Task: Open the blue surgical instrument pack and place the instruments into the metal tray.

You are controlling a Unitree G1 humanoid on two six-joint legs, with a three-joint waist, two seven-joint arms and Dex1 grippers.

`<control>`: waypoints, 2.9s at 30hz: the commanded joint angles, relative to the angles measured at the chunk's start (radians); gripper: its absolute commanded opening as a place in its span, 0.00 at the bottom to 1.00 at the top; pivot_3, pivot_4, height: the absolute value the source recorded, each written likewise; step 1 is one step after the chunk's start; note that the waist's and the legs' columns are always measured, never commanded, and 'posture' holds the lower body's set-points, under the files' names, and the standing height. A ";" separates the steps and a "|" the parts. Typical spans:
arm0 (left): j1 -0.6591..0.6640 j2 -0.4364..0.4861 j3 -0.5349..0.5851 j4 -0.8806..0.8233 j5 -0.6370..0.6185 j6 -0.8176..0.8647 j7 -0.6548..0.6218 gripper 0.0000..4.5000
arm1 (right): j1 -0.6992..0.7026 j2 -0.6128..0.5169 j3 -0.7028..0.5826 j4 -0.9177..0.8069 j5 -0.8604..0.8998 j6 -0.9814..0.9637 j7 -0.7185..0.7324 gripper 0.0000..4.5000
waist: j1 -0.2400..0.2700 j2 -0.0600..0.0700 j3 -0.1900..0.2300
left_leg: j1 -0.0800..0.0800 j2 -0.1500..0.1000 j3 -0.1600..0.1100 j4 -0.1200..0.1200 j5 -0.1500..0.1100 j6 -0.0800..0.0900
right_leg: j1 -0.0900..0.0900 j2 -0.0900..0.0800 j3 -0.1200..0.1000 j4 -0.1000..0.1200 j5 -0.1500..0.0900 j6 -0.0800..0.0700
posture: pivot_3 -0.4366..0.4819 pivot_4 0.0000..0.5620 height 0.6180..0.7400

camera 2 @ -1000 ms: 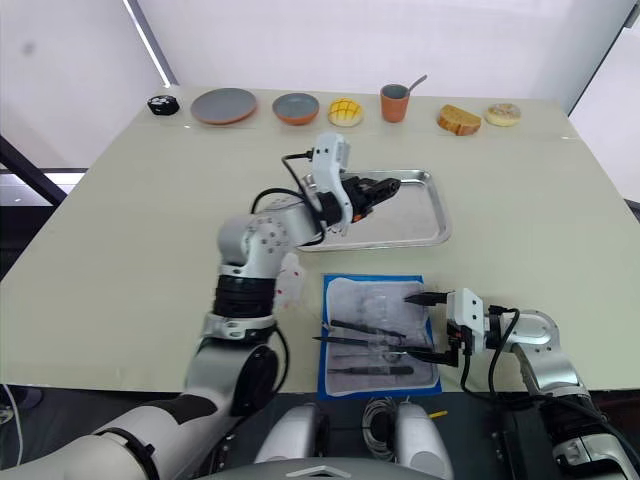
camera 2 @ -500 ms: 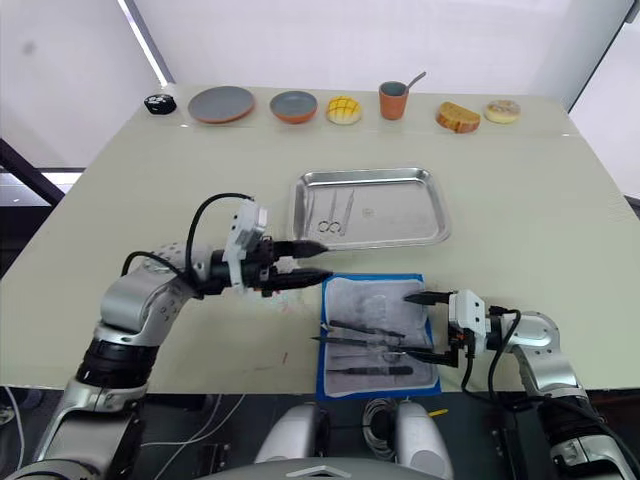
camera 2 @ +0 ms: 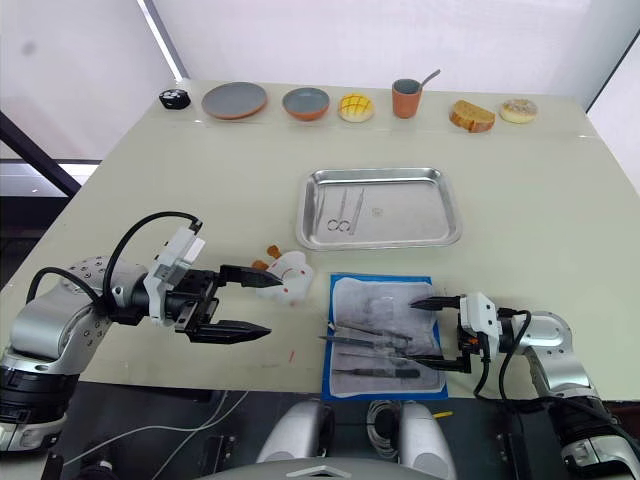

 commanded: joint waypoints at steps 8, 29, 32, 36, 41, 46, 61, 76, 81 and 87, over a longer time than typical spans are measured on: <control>-0.055 0.000 -0.062 0.054 0.052 -0.112 -0.076 0.96 | 0.005 -0.013 0.045 0.131 -0.060 0.001 0.054 1.00 | 0.008 -0.001 0.000 | 0.000 0.000 0.000 0.000 0.000 0.001 | 0.000 0.001 0.000 0.000 0.000 0.000 | 0.48 0.27 1.00; -0.377 -0.282 -0.492 0.125 0.449 -0.184 0.113 0.76 | -0.028 0.005 0.054 0.164 -0.074 0.000 0.017 1.00 | -0.016 -0.010 -0.003 | 0.000 0.000 0.001 0.007 0.000 0.001 | 0.002 0.003 0.002 0.002 0.002 0.004 | 0.48 0.27 1.00; -0.378 -0.293 -0.513 0.136 0.472 -0.177 0.122 0.64 | -0.026 0.006 0.053 0.164 -0.075 0.000 0.012 1.00 | -0.015 -0.010 -0.003 | 0.000 0.000 0.000 0.007 0.000 0.001 | 0.002 0.003 0.001 0.002 0.002 0.004 | 0.48 0.27 1.00; -0.378 -0.293 -0.520 0.144 0.480 -0.194 0.109 0.35 | -0.021 0.004 0.053 0.158 -0.072 0.004 0.008 1.00 | -0.016 -0.010 -0.003 | 0.000 0.000 0.001 0.007 0.000 0.001 | 0.002 0.003 0.002 0.002 0.002 0.004 | 0.48 0.27 1.00; -0.365 -0.299 -0.528 0.144 0.493 -0.212 0.106 0.31 | -0.016 0.005 0.053 0.159 -0.074 0.004 0.004 1.00 | -0.015 -0.010 -0.003 | 0.000 0.000 0.000 0.007 0.000 0.001 | 0.002 0.003 0.001 0.002 0.002 0.004 | 0.48 0.27 1.00; -0.357 -0.298 -0.544 0.160 0.510 -0.234 0.112 0.31 | -0.010 0.003 0.053 0.154 -0.073 0.007 0.001 1.00 | -0.015 -0.010 -0.003 | 0.000 0.000 0.000 0.007 0.000 0.001 | 0.002 0.003 0.001 0.002 0.002 0.004 | 0.48 0.27 1.00; -0.366 -0.326 -0.597 0.221 0.578 -0.273 0.114 0.31 | 0.003 -0.005 0.052 0.130 -0.072 0.021 -0.012 1.00 | -0.013 -0.010 -0.003 | 0.000 0.000 0.000 0.007 0.000 0.001 | 0.002 0.003 0.001 0.002 0.002 0.004 | 0.48 0.27 1.00; -0.276 -0.354 -0.588 0.273 0.597 -0.337 0.148 0.25 | 0.032 -0.022 0.057 0.085 -0.066 0.045 -0.019 1.00 | -0.005 -0.010 -0.003 | 0.000 0.000 0.000 0.007 -0.001 0.002 | 0.002 0.002 0.001 0.002 0.002 0.004 | 0.48 0.27 1.00; -0.270 -0.358 -0.590 0.261 0.600 -0.343 0.155 0.02 | 0.043 -0.029 0.059 0.074 -0.066 0.050 -0.019 1.00 | 0.003 -0.008 -0.004 | 0.000 0.000 0.000 0.007 -0.001 0.002 | 0.002 0.002 0.001 0.002 0.002 0.004 | 0.48 0.27 1.00; -0.276 -0.362 -0.591 0.242 0.598 -0.330 0.161 0.02 | 0.043 -0.034 0.070 0.068 -0.081 0.057 -0.024 1.00 | 0.007 -0.007 -0.005 | 0.000 0.000 0.000 0.007 -0.001 0.002 | 0.002 0.002 0.001 0.002 0.002 0.003 | 0.48 0.27 1.00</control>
